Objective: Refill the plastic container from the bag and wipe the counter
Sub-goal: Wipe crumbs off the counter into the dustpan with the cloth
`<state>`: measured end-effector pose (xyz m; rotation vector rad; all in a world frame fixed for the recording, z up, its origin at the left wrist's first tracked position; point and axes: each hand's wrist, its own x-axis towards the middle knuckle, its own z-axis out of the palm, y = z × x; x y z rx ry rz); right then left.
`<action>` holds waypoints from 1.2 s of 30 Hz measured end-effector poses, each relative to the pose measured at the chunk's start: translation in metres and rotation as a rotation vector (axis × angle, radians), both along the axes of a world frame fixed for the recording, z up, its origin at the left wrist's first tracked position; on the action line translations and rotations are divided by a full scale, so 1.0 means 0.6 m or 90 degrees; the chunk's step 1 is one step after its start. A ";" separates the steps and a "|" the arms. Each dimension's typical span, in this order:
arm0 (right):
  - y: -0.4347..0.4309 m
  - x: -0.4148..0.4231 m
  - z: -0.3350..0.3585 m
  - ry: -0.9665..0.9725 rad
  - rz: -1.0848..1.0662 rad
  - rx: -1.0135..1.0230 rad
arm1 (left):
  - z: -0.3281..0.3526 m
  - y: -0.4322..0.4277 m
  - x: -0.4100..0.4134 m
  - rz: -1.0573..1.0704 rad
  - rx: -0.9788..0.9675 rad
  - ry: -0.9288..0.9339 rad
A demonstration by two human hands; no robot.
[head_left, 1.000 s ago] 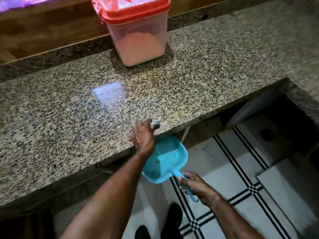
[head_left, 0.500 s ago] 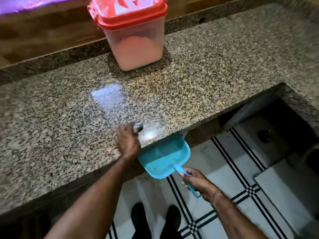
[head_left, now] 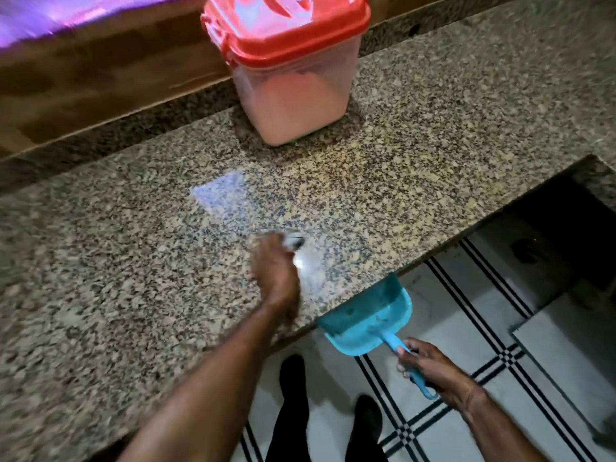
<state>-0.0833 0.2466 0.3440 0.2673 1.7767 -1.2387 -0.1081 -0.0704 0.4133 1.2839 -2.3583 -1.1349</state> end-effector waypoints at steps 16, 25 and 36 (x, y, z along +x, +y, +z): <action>-0.085 0.000 0.030 0.010 -0.066 0.036 | -0.053 -0.103 -0.085 -0.279 -0.179 -0.048; -0.009 0.011 0.036 0.021 -0.089 0.089 | -0.063 -0.200 -0.163 0.018 -0.204 -0.154; 0.021 0.019 0.060 0.023 -0.141 0.079 | -0.044 -0.135 -0.260 -0.075 -0.167 -0.028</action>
